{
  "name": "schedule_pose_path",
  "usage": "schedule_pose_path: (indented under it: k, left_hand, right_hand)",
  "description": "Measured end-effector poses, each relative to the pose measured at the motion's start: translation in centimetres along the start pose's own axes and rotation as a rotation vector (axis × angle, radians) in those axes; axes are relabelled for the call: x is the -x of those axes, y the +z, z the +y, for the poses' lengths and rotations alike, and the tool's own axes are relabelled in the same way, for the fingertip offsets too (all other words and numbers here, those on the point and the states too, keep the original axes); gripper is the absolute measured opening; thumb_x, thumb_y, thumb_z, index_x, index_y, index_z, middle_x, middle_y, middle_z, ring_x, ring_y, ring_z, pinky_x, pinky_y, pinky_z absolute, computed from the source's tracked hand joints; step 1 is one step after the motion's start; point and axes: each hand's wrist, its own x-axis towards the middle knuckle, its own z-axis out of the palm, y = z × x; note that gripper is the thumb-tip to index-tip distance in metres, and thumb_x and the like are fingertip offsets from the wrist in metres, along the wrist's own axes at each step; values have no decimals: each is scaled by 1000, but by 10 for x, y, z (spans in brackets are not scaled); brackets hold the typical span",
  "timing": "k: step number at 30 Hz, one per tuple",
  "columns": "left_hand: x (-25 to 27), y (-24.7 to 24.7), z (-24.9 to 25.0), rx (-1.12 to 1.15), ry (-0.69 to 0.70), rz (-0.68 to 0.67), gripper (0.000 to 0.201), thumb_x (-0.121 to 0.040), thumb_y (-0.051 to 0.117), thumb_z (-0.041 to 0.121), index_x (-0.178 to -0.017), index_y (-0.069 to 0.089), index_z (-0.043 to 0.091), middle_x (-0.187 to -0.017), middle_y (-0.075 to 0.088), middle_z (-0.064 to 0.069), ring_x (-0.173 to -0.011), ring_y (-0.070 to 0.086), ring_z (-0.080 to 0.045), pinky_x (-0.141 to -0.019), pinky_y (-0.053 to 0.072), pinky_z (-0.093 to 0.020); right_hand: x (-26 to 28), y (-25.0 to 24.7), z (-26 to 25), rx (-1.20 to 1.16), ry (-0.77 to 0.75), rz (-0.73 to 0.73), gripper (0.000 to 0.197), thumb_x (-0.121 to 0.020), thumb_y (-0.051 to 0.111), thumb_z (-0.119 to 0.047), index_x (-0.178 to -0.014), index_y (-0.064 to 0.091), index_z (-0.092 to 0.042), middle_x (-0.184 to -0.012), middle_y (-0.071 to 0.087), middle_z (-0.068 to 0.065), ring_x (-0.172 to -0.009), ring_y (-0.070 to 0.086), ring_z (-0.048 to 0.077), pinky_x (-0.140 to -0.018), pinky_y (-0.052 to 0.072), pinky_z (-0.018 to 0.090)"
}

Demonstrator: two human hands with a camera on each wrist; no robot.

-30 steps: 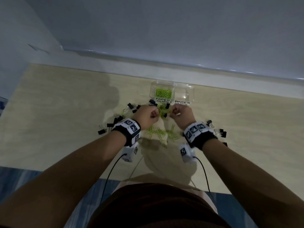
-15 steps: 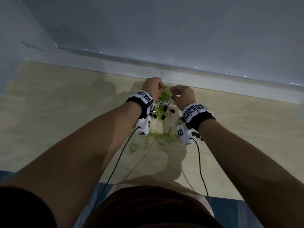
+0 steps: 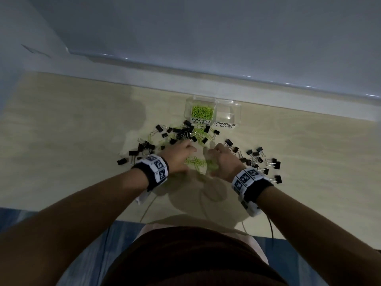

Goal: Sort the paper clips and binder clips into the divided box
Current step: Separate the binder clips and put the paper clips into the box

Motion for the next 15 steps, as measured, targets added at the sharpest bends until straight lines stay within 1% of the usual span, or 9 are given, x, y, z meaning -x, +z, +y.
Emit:
schedule_pose_path:
  k: [1, 3, 5, 6, 7, 9, 11, 13, 15]
  left_hand:
    - [1, 8, 0, -42, -10, -2, 64, -78, 71, 28, -134, 44, 14, -139, 36, -5, -125, 39, -22, -102, 44, -39]
    - [0, 18, 0, -81, -39, 16, 63, -77, 71, 32, -130, 45, 11, -139, 33, -8, -127, 35, -26, -98, 47, -42]
    - [-2, 21, 2, -52, -81, 44, 54, -79, 69, 33, -124, 50, 11, -134, 36, -7, -122, 39, -25, -94, 48, -42]
    - [-4, 23, 2, -16, -97, 60, 49, -81, 68, 32, -122, 52, 11, -132, 38, -6, -119, 43, -25, -94, 48, -41]
    - [-4, 24, 3, 22, -107, 79, 44, -83, 67, 30, -120, 53, 10, -131, 41, -7, -116, 47, -25, -93, 47, -39]
    - [-6, 24, 3, 73, -116, 106, 37, -84, 66, 25, -115, 56, 8, -128, 45, -7, -111, 52, -26, -92, 47, -39]
    - [-7, 23, 2, 76, -109, 107, 27, -86, 64, 22, -108, 58, 8, -121, 49, -8, -105, 55, -27, -89, 48, -40]
    - [-7, 19, 3, 38, -89, 93, 18, -88, 57, 17, -102, 59, 7, -114, 53, -10, -98, 57, -28, -84, 49, -41]
    - [-7, 14, 4, -17, -76, 71, 12, -87, 51, 11, -96, 57, 6, -108, 54, -12, -92, 57, -29, -79, 50, -42]
  right_hand:
    - [1, 3, -4, -20, 20, 30, 68, -70, 74, -25, -129, 42, -24, -122, 39, 7, -111, 41, 26, -97, 46, 43]
    - [-1, 10, -14, -52, 46, 68, 59, -71, 75, -25, -123, 47, -23, -120, 40, 6, -110, 40, 24, -99, 43, 40]
    - [-5, 15, -24, -78, 30, 83, 47, -69, 73, -22, -110, 48, -25, -112, 43, 5, -104, 43, 25, -94, 46, 40]
    - [-7, 18, -28, -108, 23, 84, 46, -69, 71, -19, -107, 47, -26, -108, 44, 5, -101, 46, 26, -90, 48, 41]
    - [-8, 20, -31, -150, 14, 89, 46, -70, 68, -16, -110, 48, -26, -107, 44, 6, -98, 49, 27, -87, 50, 41]
    - [-8, 20, -36, -201, -1, 106, 48, -75, 61, -11, -119, 51, -24, -108, 46, 9, -95, 53, 30, -84, 51, 39]
    - [-7, 18, -37, -201, -3, 125, 45, -79, 55, -10, -122, 52, -24, -109, 49, 10, -94, 54, 30, -83, 50, 37]
    - [-7, 19, -36, -137, -25, 149, 37, -81, 52, -12, -116, 54, -22, -104, 51, 10, -90, 56, 31, -77, 49, 36]
    - [-7, 19, -31, -72, -33, 156, 25, -84, 52, -17, -109, 56, -18, -101, 53, 11, -87, 58, 34, -71, 48, 34]
